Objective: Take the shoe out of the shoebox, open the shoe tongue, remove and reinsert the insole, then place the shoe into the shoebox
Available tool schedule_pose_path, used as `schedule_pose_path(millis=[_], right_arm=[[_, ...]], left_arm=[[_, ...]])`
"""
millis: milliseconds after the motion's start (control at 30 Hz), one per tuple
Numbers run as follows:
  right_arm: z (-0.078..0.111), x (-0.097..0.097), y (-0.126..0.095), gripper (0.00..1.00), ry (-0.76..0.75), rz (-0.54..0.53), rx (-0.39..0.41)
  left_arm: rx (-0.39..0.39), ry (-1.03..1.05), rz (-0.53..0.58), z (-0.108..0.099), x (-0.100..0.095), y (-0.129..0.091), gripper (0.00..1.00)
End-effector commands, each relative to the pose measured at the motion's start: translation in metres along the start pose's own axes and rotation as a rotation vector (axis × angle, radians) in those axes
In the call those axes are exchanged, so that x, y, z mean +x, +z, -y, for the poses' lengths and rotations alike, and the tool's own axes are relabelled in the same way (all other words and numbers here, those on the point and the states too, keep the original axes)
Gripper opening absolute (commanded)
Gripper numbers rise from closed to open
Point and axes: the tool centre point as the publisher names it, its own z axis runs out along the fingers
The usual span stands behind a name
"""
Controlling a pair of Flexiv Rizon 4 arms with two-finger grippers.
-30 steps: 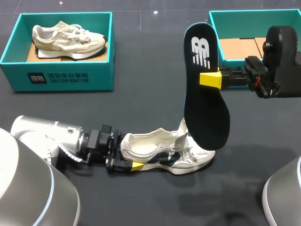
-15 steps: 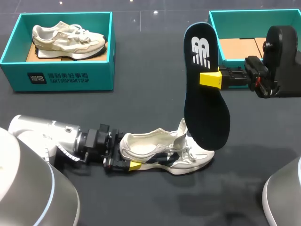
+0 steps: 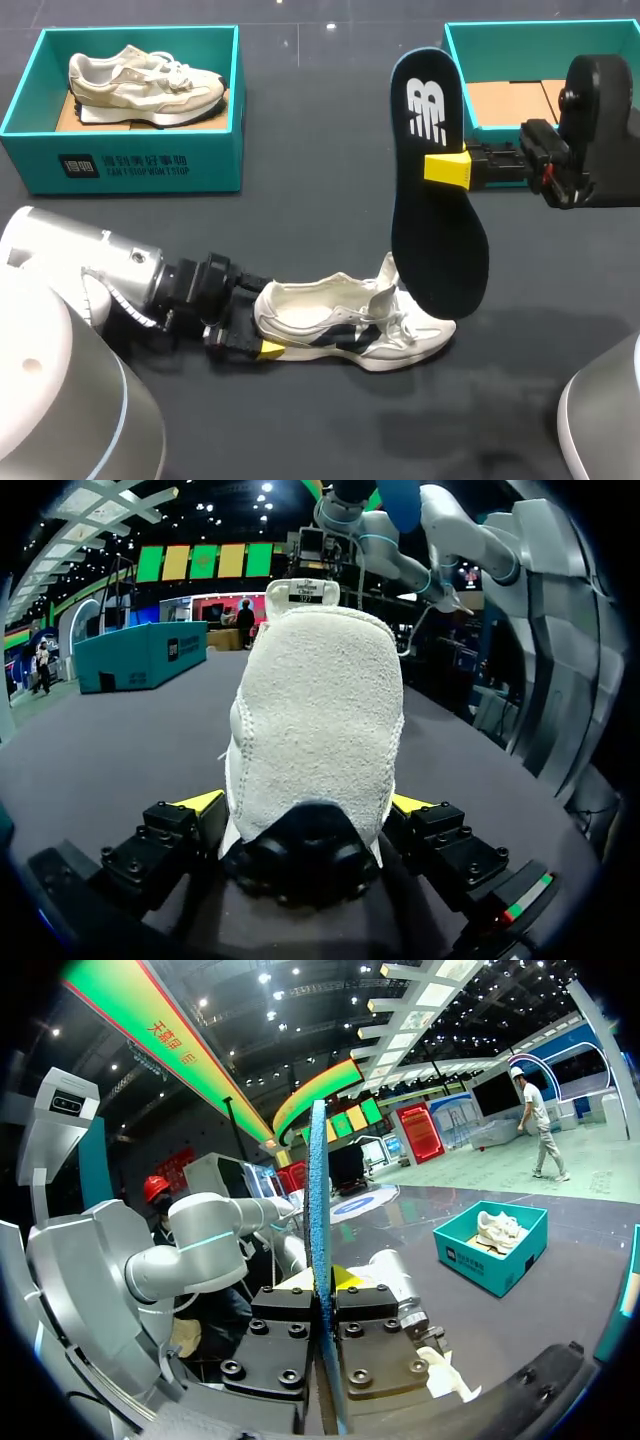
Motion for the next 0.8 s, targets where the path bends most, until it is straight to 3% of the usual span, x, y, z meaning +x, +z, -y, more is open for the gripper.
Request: schedule_pose_path(millis=[33,200,633,800], right_arm=[[0.003,0.009,0.001,0.0,0.002,0.263,-0.006],[0.003,0.009,0.001,0.0,0.002,0.263,-0.006],[0.003,0.009,0.001,0.0,0.002,0.263,-0.006],[0.003,0.009,0.001,0.0,0.002,0.263,-0.006]], left_arm=[[-0.099,-0.005,-0.027,0.004,0.003,-0.017,1.0],[-0.242,0.046,-0.062,0.0,0.009,-0.036,1.0],[-0.242,0.046,-0.062,0.0,0.009,-0.036,1.0],[-0.319,0.003,-0.05,0.001,0.002,-0.048,1.0]])
